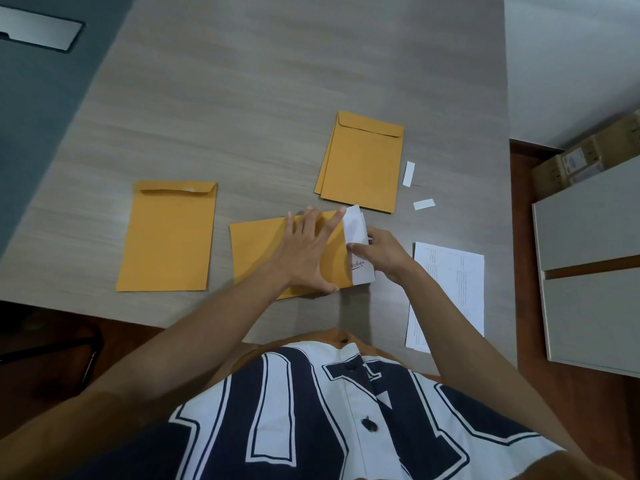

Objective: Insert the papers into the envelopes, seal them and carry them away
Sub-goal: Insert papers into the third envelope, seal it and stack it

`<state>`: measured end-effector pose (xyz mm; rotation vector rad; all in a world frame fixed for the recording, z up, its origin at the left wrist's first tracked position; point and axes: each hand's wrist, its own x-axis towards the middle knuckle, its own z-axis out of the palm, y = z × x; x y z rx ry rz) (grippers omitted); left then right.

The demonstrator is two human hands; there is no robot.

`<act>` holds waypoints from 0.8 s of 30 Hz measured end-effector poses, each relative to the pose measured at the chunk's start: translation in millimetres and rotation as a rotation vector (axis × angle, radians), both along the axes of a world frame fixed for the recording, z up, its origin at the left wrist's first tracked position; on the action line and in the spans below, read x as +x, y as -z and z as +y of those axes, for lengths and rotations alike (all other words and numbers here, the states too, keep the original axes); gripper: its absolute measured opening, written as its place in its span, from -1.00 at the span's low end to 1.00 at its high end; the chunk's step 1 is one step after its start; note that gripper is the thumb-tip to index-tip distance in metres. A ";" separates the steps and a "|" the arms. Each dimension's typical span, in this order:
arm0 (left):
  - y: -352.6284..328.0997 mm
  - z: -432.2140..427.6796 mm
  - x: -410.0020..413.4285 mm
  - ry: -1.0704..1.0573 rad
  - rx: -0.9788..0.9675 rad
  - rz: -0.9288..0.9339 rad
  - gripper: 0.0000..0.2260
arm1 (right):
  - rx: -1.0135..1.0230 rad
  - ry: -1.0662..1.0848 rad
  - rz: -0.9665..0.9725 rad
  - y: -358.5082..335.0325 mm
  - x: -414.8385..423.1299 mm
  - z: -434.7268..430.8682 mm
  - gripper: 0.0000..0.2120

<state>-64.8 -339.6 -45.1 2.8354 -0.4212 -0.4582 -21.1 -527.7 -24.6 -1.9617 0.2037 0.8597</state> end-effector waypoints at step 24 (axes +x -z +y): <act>-6.9 -11.7 -1.6 0.041 -0.060 -0.051 0.29 | 0.250 0.028 0.312 -0.2 6.0 2.4 -0.78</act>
